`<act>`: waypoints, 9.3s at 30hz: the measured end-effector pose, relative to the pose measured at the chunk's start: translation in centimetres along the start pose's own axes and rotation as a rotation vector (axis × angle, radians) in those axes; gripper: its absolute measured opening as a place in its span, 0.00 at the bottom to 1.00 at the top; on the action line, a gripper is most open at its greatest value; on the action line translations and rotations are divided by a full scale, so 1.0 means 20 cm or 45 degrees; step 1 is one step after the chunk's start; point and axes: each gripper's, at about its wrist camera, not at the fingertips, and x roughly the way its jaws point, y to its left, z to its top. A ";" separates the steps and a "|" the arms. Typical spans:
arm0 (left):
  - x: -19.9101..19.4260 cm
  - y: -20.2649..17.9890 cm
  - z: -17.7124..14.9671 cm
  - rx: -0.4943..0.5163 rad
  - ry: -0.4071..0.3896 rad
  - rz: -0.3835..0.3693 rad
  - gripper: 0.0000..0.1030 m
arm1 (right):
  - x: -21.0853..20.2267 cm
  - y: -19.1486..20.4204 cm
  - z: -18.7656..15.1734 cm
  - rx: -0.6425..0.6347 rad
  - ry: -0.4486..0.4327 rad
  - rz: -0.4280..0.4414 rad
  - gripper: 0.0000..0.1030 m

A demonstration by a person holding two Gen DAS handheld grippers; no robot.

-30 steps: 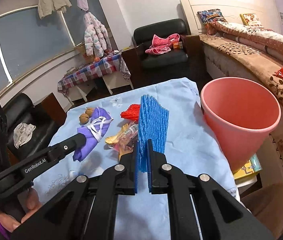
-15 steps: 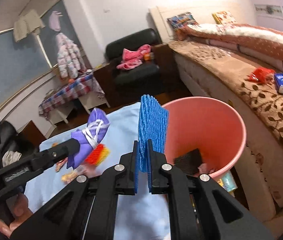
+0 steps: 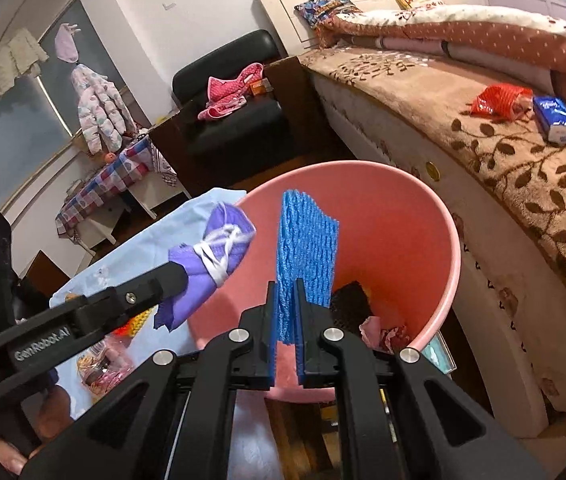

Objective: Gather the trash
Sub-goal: 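Carry the purple cloth and blue sponge over the pink bucket and open both tools, then move both open tools back toward the table items, then grasp the patterned wrapper with the left tool while the right tool grasps the red mesh pad, then carry the wrapper and red pad over the pink bucket and open both tools, then move both open tools back over the table items, then grasp the yellow chip with the left tool while the right tool grasps the yellow sponge, then carry the chip and yellow sponge over the pink bucket and open both tools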

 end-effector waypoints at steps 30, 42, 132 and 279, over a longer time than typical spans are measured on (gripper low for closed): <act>-0.61 0.26 -0.21 0.090 -0.193 0.199 0.34 | -0.21 0.36 -0.18 -0.114 -0.065 0.101 0.25; -0.93 0.79 -0.32 0.053 -0.228 0.474 0.34 | -0.15 0.56 -0.29 -0.200 -0.004 0.180 0.25; -0.24 0.04 -0.02 0.217 0.014 0.098 0.10 | -0.16 0.01 0.01 -0.040 -0.165 -0.188 0.04; -0.91 0.52 -0.29 -0.043 -0.205 0.272 0.03 | -0.29 0.53 -0.07 -0.267 -0.136 0.110 0.09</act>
